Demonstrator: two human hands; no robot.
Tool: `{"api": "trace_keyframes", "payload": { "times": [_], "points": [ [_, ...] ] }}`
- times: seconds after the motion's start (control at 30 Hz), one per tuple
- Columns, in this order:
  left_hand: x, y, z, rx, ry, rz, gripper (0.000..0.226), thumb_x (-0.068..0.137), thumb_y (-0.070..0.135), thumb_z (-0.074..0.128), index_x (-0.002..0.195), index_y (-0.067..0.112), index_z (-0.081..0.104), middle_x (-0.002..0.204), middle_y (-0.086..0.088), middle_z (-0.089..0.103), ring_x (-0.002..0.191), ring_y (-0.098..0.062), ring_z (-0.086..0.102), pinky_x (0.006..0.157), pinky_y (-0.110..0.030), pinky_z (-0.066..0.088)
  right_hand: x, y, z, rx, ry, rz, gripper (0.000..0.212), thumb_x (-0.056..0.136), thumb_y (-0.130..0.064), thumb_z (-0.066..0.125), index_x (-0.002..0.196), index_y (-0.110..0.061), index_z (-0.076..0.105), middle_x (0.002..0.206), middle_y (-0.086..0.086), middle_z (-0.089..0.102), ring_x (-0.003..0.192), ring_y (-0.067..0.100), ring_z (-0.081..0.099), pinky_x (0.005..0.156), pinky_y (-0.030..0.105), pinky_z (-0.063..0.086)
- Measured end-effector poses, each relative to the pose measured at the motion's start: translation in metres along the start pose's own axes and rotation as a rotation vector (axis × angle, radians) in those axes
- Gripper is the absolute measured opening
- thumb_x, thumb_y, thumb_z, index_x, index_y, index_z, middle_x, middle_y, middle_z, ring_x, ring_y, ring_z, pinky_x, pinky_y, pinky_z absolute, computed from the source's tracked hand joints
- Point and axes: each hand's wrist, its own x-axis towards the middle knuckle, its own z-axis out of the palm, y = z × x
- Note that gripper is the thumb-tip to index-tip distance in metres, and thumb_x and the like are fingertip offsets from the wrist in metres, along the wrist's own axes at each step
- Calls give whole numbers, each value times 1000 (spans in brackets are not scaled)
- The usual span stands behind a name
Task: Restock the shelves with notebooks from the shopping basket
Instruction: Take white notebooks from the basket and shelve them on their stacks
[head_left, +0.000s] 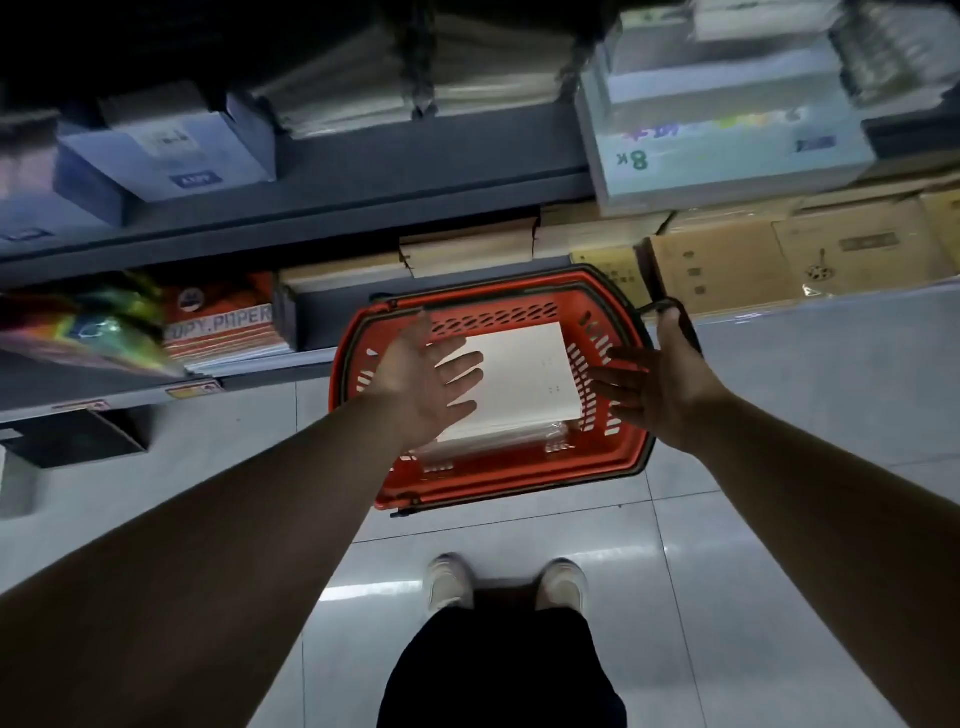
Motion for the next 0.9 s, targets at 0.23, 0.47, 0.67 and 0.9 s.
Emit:
{"api": "trace_keyframes", "payload": {
  "times": [0.23,0.47,0.67,0.9],
  "points": [
    [65,-36,-23,14,5,-79,65,95,63,30,142,21,47,147,-10,47,136,-24,43,109,-47,27,65,47,-9,-110,5,63,93,85,-81,20,141,-10,43,129,17,60,111,31,58,100,47,36],
    [119,-88,-49,-7,100,-136,68,93,64,39,134,13,54,131,-21,55,109,-28,60,110,-48,33,125,71,-7,-233,67,106,82,89,-76,21,128,-11,52,128,14,59,109,28,56,81,39,45],
    [153,-118,-62,-115,77,-176,88,93,64,38,148,-3,26,150,-25,35,135,-34,42,118,-44,20,159,87,-14,-285,78,58,78,93,-70,24,150,-17,30,151,13,38,135,32,40,113,52,31],
    [183,-127,-58,-199,72,-153,90,95,62,37,151,-5,15,151,-22,36,135,-31,42,117,-44,25,185,101,-22,-244,83,113,64,95,-64,31,129,-13,49,108,9,65,95,25,63,64,33,50]
  ]
}}
